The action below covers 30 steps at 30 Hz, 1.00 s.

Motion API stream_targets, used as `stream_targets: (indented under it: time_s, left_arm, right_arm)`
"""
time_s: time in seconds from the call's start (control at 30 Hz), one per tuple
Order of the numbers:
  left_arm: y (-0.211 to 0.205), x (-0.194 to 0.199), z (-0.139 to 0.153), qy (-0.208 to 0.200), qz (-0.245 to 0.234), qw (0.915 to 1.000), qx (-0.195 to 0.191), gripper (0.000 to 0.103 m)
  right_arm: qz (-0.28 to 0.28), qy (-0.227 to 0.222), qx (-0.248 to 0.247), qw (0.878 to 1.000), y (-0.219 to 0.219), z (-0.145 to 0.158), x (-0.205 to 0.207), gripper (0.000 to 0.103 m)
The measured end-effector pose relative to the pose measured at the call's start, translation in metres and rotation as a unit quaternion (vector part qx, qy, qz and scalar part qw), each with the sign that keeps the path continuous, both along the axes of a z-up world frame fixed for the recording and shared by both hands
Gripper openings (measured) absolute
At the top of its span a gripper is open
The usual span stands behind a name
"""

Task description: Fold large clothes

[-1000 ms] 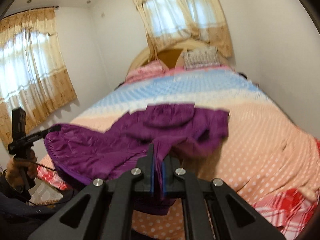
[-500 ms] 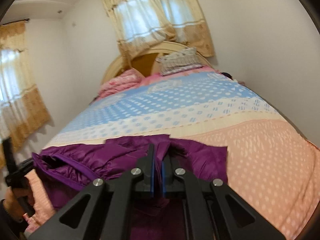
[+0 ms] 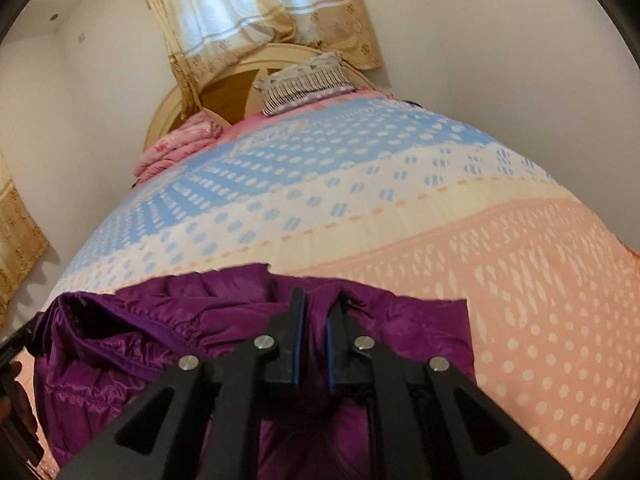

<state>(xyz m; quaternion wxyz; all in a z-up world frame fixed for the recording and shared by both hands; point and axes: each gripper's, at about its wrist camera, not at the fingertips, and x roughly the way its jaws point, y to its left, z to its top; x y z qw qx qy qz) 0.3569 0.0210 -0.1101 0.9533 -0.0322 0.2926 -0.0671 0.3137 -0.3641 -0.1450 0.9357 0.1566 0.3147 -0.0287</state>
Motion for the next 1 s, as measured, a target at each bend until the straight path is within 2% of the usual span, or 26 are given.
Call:
stream_targets:
  time_s: [0.03, 0.07, 0.13, 0.17, 0.2, 0.27, 0.4, 0.47, 0.5, 0.57, 0.63, 0.67, 0.73, 0.87, 0.93, 1.0]
  left_arm:
    - [0.004, 0.001, 0.003, -0.013, 0.007, 0.9999, -0.005, 0.102]
    - [0.007, 0.003, 0.004, -0.017, 0.010, 0.9998, -0.010, 0.102]
    - [0.006, 0.010, 0.002, -0.004, 0.023, 0.9997, 0.008, 0.102]
    - [0.004, 0.011, 0.000, -0.002, 0.021, 0.9997, 0.010, 0.102]
    - [0.001, 0.010, -0.003, -0.002, 0.019, 0.9997, 0.016, 0.102]
    - [-0.006, 0.009, -0.008, -0.001, 0.029, 0.9990, 0.035, 0.102]
    - [-0.015, 0.002, -0.010, -0.016, 0.048, 0.9978, 0.042, 0.102]
    - [-0.025, -0.004, -0.008, -0.026, 0.053, 0.9972, 0.047, 0.102]
    - [-0.029, -0.005, -0.008, -0.027, 0.049, 0.9973, 0.048, 0.102]
    - [-0.037, -0.008, -0.007, -0.026, 0.038, 0.9974, 0.056, 0.102]
    - [-0.041, -0.007, -0.008, -0.028, 0.037, 0.9968, 0.066, 0.102]
    - [-0.041, -0.005, -0.009, -0.026, 0.038, 0.9966, 0.068, 0.102]
    - [-0.038, 0.003, -0.013, -0.015, 0.034, 0.9977, 0.057, 0.102]
    - [-0.038, 0.033, -0.031, 0.025, 0.031, 0.9972, 0.063, 0.102]
    - [-0.035, 0.052, -0.044, 0.050, 0.035, 0.9965, 0.057, 0.102]
    - [-0.026, 0.068, -0.057, 0.076, 0.046, 0.9955, 0.034, 0.102]
  right_arm:
    - [-0.005, 0.004, 0.011, 1.000, -0.005, -0.003, 0.001, 0.018]
    - [-0.008, 0.005, 0.019, 1.000, -0.009, -0.005, 0.004, 0.028]
    - [-0.020, -0.007, 0.019, 1.000, -0.012, 0.000, 0.004, 0.051]
    - [-0.029, -0.014, 0.012, 0.999, -0.012, 0.004, 0.004, 0.078]
    - [-0.034, -0.031, 0.010, 0.999, -0.012, 0.012, 0.002, 0.092]
    - [-0.031, -0.042, -0.001, 0.999, -0.008, 0.025, 0.003, 0.090]
    - [-0.004, -0.029, -0.033, 0.999, 0.024, 0.035, 0.004, 0.077]
    - [0.028, -0.019, -0.052, 0.998, 0.055, 0.031, 0.003, 0.069]
    - [0.053, -0.015, -0.051, 0.997, 0.072, 0.028, 0.001, 0.059]
    - [0.096, -0.005, -0.048, 0.994, 0.104, 0.020, -0.002, 0.050]
    - [0.143, 0.008, -0.061, 0.988, 0.136, 0.009, -0.004, 0.050]
    - [0.161, 0.012, -0.086, 0.983, 0.152, 0.004, -0.004, 0.048]
    - [0.161, 0.016, -0.126, 0.979, 0.166, -0.005, 0.004, 0.048]
    - [0.118, 0.058, -0.142, 0.981, 0.150, -0.027, 0.044, 0.048]
    - [0.096, 0.072, -0.130, 0.984, 0.134, -0.034, 0.057, 0.048]
    - [0.084, 0.084, -0.112, 0.987, 0.122, -0.037, 0.062, 0.048]
